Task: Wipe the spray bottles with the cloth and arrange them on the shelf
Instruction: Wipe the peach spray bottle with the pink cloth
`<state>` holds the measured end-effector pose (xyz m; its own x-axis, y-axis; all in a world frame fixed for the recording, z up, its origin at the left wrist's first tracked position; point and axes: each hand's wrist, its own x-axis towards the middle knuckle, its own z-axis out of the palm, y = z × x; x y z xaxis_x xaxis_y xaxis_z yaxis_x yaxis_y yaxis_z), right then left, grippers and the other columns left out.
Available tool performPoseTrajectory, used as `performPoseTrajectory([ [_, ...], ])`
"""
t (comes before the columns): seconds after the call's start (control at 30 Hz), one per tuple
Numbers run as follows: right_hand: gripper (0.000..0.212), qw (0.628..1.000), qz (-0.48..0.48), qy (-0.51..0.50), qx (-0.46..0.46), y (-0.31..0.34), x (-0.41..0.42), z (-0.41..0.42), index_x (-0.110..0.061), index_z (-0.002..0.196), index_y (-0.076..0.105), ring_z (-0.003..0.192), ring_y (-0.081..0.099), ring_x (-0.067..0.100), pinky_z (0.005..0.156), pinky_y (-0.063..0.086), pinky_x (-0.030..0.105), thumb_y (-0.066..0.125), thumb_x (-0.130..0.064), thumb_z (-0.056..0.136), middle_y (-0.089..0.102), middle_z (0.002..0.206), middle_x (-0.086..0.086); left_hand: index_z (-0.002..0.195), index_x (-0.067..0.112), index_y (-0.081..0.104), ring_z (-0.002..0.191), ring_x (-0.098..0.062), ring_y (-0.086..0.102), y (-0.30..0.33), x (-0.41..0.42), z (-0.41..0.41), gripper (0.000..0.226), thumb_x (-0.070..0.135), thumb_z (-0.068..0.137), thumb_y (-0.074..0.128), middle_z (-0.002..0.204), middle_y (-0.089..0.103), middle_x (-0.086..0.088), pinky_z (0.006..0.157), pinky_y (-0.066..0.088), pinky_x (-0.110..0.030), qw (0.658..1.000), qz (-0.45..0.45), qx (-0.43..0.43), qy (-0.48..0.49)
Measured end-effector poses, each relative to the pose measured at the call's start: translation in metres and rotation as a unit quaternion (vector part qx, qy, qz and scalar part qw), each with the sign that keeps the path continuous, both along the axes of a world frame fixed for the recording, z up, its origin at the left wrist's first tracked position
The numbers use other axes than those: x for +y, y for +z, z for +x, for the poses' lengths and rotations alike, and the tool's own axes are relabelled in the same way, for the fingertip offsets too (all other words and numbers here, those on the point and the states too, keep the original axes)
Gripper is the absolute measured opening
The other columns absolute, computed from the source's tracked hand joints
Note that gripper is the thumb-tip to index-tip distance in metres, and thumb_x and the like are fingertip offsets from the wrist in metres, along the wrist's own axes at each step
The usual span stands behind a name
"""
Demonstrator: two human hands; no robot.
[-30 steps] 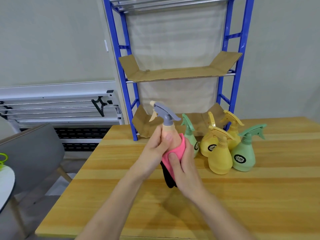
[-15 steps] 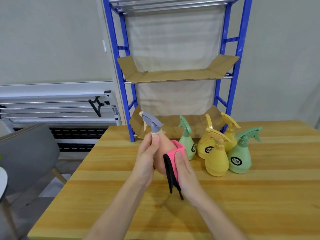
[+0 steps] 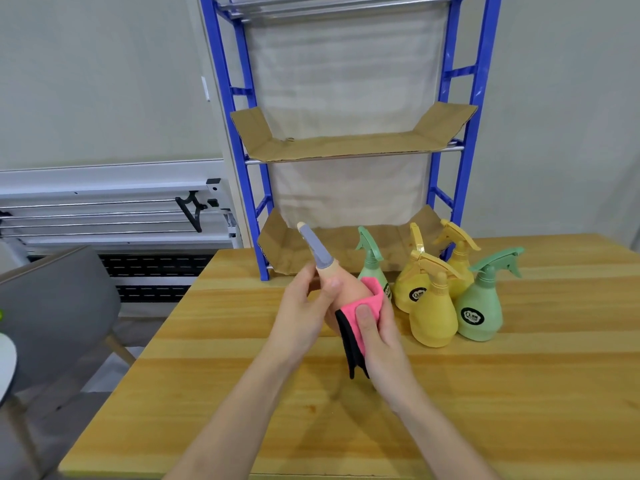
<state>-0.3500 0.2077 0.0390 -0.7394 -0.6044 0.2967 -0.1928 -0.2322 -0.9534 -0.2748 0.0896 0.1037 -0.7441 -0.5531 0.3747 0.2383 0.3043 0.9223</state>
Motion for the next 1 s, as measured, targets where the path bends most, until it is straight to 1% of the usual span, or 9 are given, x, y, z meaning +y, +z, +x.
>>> performPoseTrajectory([
  [0.13,0.054,0.994,-0.022,-0.013,-0.102,-0.006,-0.007,-0.001,-0.039,0.147,0.049,0.112,0.07,0.026,0.094,0.057,0.047,0.057,-0.062,0.099,0.071,0.128,0.006,0.116,0.023,0.063,0.095,-0.001,0.065,-0.014,0.013,-0.007,0.015,0.016,0.104,0.058,0.106,0.07,0.001,0.078,0.054,-0.021,0.998,-0.015,0.03,0.052],
  [0.23,0.037,0.994,0.004,-0.011,-0.11,-0.008,-0.002,-0.007,-0.024,0.137,0.06,0.112,0.073,0.02,0.098,0.059,0.043,0.056,-0.041,0.105,0.076,0.12,0.002,0.114,0.03,0.062,0.094,-0.003,0.064,-0.025,0.01,-0.012,0.014,0.02,0.104,0.057,0.101,0.068,0.01,0.079,0.056,-0.025,0.995,-0.039,0.019,0.087],
  [0.3,0.032,0.996,0.047,-0.022,-0.079,-0.012,0.005,-0.013,-0.027,0.136,0.06,0.111,0.072,0.018,0.098,0.058,0.045,0.057,-0.039,0.107,0.076,0.119,-0.001,0.114,0.031,0.062,0.099,-0.007,0.063,-0.029,0.003,-0.017,0.011,0.03,0.103,0.057,0.103,0.068,0.012,0.084,0.057,-0.032,0.993,-0.052,0.004,0.105],
  [0.43,0.015,0.991,0.107,-0.082,0.0,-0.016,0.021,-0.028,-0.028,0.119,0.065,0.096,0.068,0.012,0.08,0.053,0.025,0.06,-0.028,0.105,0.073,0.105,-0.004,0.108,0.036,0.061,0.102,-0.011,0.061,-0.028,-0.01,-0.025,0.014,0.041,0.096,0.056,0.104,0.067,0.006,0.087,0.053,-0.034,0.99,-0.072,-0.027,0.119],
  [0.53,0.01,0.987,0.117,-0.101,0.04,-0.011,0.037,-0.035,-0.026,0.115,0.062,0.09,0.064,0.006,0.071,0.046,0.014,0.058,-0.027,0.106,0.07,0.102,-0.005,0.094,0.017,0.059,0.093,-0.017,0.059,-0.033,-0.018,-0.033,0.018,0.034,0.099,0.061,0.094,0.064,-0.002,0.08,0.048,-0.034,0.985,-0.103,-0.063,0.126],
  [0.63,0.019,0.982,0.131,-0.122,0.067,-0.007,0.05,-0.042,-0.027,0.126,0.055,0.098,0.061,-0.004,0.076,0.045,0.011,0.056,-0.03,0.106,0.066,0.112,-0.012,0.084,0.01,0.054,0.082,-0.022,0.054,-0.043,-0.014,-0.042,0.028,0.033,0.098,0.063,0.085,0.059,-0.009,0.07,0.044,-0.034,0.978,-0.136,-0.089,0.131],
  [0.8,0.018,0.974,0.125,-0.162,0.099,0.001,0.065,-0.051,-0.026,0.123,0.055,0.098,0.062,0.003,0.085,0.051,0.032,0.057,-0.029,0.106,0.066,0.109,-0.014,0.082,0.018,0.055,0.072,-0.008,0.047,-0.058,0.008,-0.063,0.021,0.03,0.096,0.066,0.078,0.054,0.003,0.062,0.035,-0.02,0.968,-0.193,-0.117,0.113],
  [0.93,0.019,0.968,0.122,-0.177,0.132,0.004,0.077,-0.055,-0.027,0.124,0.059,0.098,0.063,0.004,0.082,0.052,0.029,0.058,-0.026,0.105,0.068,0.107,-0.016,0.078,0.028,0.053,0.073,0.0,0.046,-0.063,0.022,-0.076,0.024,0.024,0.096,0.068,0.075,0.048,0.013,0.064,0.034,-0.014,0.971,-0.186,-0.105,0.105],
  [1.0,0.019,0.968,0.116,-0.177,0.138,0.003,0.082,-0.057,-0.028,0.123,0.062,0.099,0.064,0.006,0.081,0.052,0.027,0.058,-0.024,0.105,0.069,0.106,-0.014,0.088,0.019,0.063,0.077,0.0,0.046,-0.067,0.021,-0.083,0.013,0.027,0.097,0.067,0.081,0.049,0.013,0.067,0.035,-0.012,0.971,-0.177,-0.119,0.107],
])
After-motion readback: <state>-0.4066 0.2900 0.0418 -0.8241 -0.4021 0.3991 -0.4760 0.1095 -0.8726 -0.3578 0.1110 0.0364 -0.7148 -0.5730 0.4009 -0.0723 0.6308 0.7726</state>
